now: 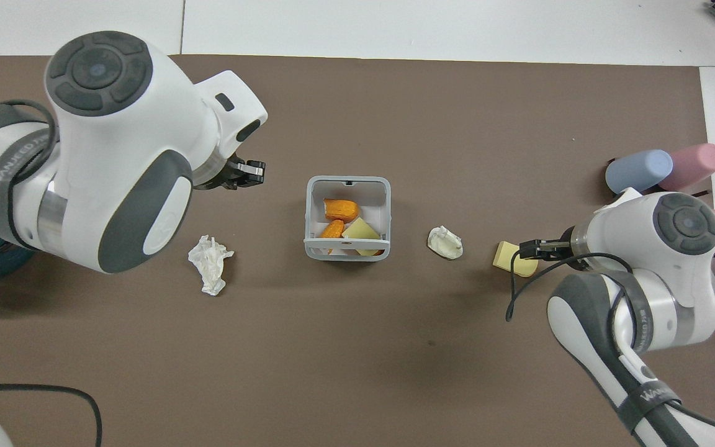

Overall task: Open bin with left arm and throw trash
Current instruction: 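Grasp the yellow block with the right gripper while the left gripper reaches the paper, then carry the block to the bin while the left gripper grasps the paper, then drop the block into the bin while the left gripper lifts the paper, then drop the paper into the bin while the right gripper grasps the scrap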

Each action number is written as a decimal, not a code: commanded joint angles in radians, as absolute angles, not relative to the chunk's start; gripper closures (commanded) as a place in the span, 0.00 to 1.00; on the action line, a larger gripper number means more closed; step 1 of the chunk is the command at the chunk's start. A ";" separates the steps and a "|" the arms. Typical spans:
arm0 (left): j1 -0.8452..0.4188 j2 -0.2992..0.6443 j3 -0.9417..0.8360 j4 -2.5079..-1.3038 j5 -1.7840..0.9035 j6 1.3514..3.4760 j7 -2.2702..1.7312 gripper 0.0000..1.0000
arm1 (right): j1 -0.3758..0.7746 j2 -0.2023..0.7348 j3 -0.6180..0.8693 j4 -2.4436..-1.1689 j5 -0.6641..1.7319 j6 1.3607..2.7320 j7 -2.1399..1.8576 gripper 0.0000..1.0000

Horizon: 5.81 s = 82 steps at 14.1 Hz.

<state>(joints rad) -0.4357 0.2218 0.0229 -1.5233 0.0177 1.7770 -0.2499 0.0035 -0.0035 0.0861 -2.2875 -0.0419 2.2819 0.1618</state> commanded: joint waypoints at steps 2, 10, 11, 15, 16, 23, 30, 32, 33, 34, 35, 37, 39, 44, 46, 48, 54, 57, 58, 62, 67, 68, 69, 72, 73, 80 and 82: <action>-0.385 0.157 0.017 -1.670 0.031 1.896 -0.180 0.13 | 0.000 0.000 0.089 -2.368 -0.021 2.425 0.126 0.00; -0.322 0.035 0.017 -2.032 0.031 2.166 0.000 0.01 | 0.014 0.003 0.091 -2.467 -0.021 2.579 0.107 0.90; -0.322 0.026 0.017 -2.064 0.031 2.180 0.008 0.01 | 0.014 0.003 0.089 -2.465 -0.021 2.574 0.107 1.00; -0.322 0.014 0.017 -2.210 0.031 2.353 0.009 0.04 | -0.005 0.003 0.089 -2.438 -0.020 2.557 0.117 1.00; -0.322 0.018 0.017 -2.223 0.031 2.370 0.009 0.05 | -0.012 0.003 0.089 -2.425 -0.020 2.545 0.118 1.00; -0.328 0.074 0.017 -2.286 0.031 2.465 0.011 0.22 | 0.038 0.026 0.094 -2.162 0.190 2.300 0.152 1.00; -0.330 0.078 0.017 -2.315 0.031 2.474 0.003 0.57 | 0.244 0.104 0.094 -2.000 0.448 2.353 0.371 1.00; -0.334 0.080 0.017 -2.315 0.031 2.473 0.003 0.78 | 0.309 0.133 0.092 -1.970 0.445 2.417 0.463 1.00; -0.337 0.080 0.017 -2.310 0.031 2.473 0.003 0.87 | 0.327 0.158 0.092 -1.941 0.436 2.416 0.509 1.00; -0.341 0.080 0.017 -2.304 0.031 2.470 0.003 0.95 | 0.346 0.181 0.094 -1.918 0.433 2.422 0.552 1.00; -0.341 0.083 0.017 -2.299 0.031 2.468 0.003 1.00 | 0.374 0.204 0.092 -1.893 0.431 2.427 0.587 1.00; -0.341 0.094 0.017 -2.270 0.031 2.453 0.003 1.00 | 0.396 0.248 0.092 -1.841 0.411 2.428 0.652 1.00; -0.341 0.100 0.017 -2.208 0.031 2.401 0.005 1.00 | 0.419 0.259 0.092 -1.838 0.384 2.428 0.678 0.42; -0.341 0.110 0.015 -1.939 0.031 2.113 -0.002 1.00 | 0.417 0.256 0.092 -1.842 0.347 2.407 0.678 0.00; -0.342 0.118 0.003 -1.852 0.023 2.044 -0.049 1.00 | 0.373 0.253 0.084 -1.847 0.283 2.410 0.664 0.00; -0.385 0.147 -0.017 -1.752 0.020 1.987 -0.145 1.00 | 0.313 0.255 0.084 -1.853 0.243 2.411 0.611 0.00; -0.532 0.186 -0.020 -1.695 -0.046 2.098 -0.443 1.00 | 0.238 0.203 0.083 -2.069 0.242 2.482 0.260 0.00; -0.578 0.190 -0.021 -1.739 -0.073 2.221 -0.472 1.00 | 0.239 0.195 0.084 -2.164 0.242 2.531 0.135 0.00; -0.592 0.192 -0.021 -1.753 -0.078 2.244 -0.472 1.00 | 0.239 0.198 0.084 -2.195 0.241 2.575 0.089 0.00; -0.624 0.207 -0.020 -1.804 -0.078 2.313 -0.480 1.00 | 0.238 0.198 0.084 -2.260 0.242 2.694 -0.009 0.37; -0.646 0.270 -0.021 -1.802 -0.078 2.430 -0.517 1.00 | 0.253 0.192 0.087 -2.267 0.244 2.674 0.050 1.00; -0.646 0.271 -0.020 -1.801 -0.078 2.430 -0.515 1.00 | 0.253 0.192 0.089 -2.263 0.245 2.659 0.101 1.00; -0.644 0.273 -0.020 -1.796 -0.078 2.431 -0.514 1.00 | 0.261 0.192 0.094 -2.257 0.245 2.640 0.170 1.00; -0.640 0.276 -0.018 -1.792 -0.077 2.415 -0.515 0.67 | 0.278 0.192 0.092 -2.241 0.245 2.629 0.219 1.00; -0.637 0.275 -0.017 -1.787 -0.072 2.402 -0.515 0.35 | 0.270 0.187 0.092 -2.231 0.245 2.606 0.219 1.00; -0.598 0.284 -0.005 -1.567 -0.029 2.038 -0.509 0.10 | 0.268 0.153 0.086 -2.067 0.250 2.412 0.351 1.00; -0.556 0.282 -0.006 -1.507 -0.028 1.926 -0.494 0.12 | 0.267 0.156 0.086 -2.004 0.250 2.366 0.393 1.00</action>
<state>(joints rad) -0.5952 0.2760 -0.0031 -1.5775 -0.0472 2.0345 -0.5065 0.2752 0.1516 0.0802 -2.0674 0.2557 2.4193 0.3414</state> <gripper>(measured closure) 0.106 0.982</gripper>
